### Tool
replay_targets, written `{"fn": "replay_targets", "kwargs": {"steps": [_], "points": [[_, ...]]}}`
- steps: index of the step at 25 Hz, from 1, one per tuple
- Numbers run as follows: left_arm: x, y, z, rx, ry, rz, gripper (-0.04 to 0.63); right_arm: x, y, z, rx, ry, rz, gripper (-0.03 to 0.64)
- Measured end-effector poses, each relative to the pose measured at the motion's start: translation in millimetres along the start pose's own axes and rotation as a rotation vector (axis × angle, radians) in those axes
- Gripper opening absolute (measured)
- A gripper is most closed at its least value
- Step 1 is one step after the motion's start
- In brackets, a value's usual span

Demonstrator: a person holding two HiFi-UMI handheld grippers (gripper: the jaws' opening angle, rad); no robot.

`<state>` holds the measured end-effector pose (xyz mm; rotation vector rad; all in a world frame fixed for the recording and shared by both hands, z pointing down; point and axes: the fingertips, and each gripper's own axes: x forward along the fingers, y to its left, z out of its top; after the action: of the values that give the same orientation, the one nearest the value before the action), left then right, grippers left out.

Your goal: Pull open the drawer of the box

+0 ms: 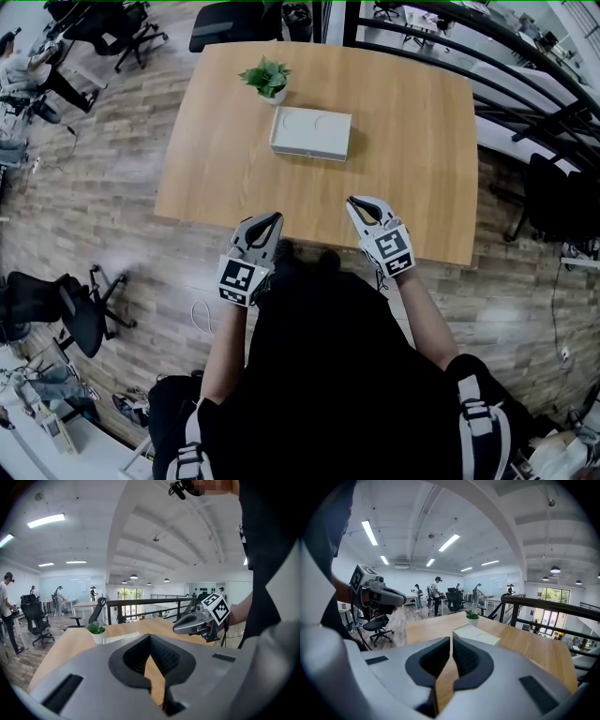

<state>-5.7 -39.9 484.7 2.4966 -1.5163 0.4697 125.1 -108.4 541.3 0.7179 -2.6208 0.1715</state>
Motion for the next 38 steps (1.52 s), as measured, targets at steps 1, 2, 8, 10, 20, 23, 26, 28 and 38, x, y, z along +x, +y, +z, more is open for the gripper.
{"fn": "replay_targets", "kwargs": {"steps": [1,2,8,10,20,23,26,28,38], "points": [[1,2,-2,-0.006,0.005,-0.002,0.023,3,0,1,0.002,0.002,-0.002,0.035],[2,5,-5,-0.013,0.009,-0.003,0.023,6,0,0,0.002,0.006,-0.001,0.035],[9,36,-11,-0.046,0.014,-0.011,0.023,32,1,1,0.025,0.025,-0.005,0.035],[14,48,-10,-0.051,0.013,-0.02,0.023,43,-1,3,0.037,0.035,-0.016,0.035],[43,111,9,-0.028,-0.015,-0.101,0.023,117,-6,-11,0.05,0.149,-0.038,0.035],[50,130,9,-0.029,-0.024,-0.132,0.023,139,-4,-23,0.076,0.195,-0.049,0.035],[56,146,3,-0.038,-0.02,-0.179,0.023,157,-2,-35,0.115,0.24,-0.069,0.035],[60,152,0,-0.04,-0.019,-0.223,0.023,167,1,-41,0.127,0.265,-0.082,0.035],[73,175,-16,0.023,0.015,-0.418,0.023,224,-1,-51,0.187,0.329,-0.219,0.035]]}}
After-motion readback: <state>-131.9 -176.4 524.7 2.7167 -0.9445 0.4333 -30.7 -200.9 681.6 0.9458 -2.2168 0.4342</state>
